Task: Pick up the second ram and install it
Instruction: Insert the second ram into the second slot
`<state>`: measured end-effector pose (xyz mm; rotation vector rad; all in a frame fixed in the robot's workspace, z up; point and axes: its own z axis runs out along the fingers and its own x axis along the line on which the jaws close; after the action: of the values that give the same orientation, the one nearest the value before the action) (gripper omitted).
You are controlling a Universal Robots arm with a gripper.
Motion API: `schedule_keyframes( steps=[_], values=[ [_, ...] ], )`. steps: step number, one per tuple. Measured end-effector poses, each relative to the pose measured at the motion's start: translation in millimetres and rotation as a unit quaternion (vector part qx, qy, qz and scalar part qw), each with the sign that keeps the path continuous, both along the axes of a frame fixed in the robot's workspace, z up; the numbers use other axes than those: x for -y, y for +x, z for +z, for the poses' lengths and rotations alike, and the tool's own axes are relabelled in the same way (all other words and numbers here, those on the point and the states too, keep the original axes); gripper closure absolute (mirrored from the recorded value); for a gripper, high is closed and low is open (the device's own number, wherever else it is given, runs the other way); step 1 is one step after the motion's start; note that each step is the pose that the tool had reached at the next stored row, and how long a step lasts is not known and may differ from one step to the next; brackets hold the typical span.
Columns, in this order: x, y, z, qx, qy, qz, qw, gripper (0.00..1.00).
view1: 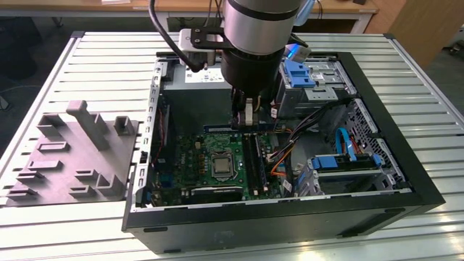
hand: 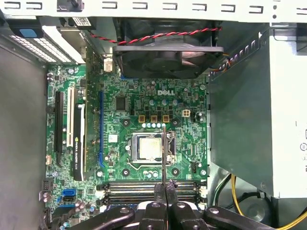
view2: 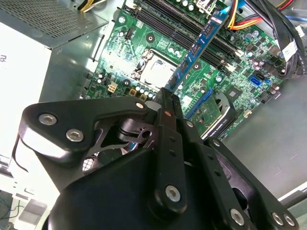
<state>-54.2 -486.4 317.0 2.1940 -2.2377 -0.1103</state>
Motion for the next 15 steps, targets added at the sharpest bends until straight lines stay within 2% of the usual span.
schedule_keyframes(
  steps=[4, 8, 11, 15],
  values=[
    [0.0, 0.0, -0.3, 0.0, 0.0, -0.022, 0.9998, 0.88],
    [0.0, 0.0, -0.7, 0.0, 0.0, -0.056, 0.9984, 0.88],
    [0.0, 0.0, -1.0, 0.0, 0.0, -0.083, 0.9965, 0.88],
    [0.0, 0.0, -1.3, 0.0, 0.0, -0.119, 0.9929, 0.88]
  ],
)
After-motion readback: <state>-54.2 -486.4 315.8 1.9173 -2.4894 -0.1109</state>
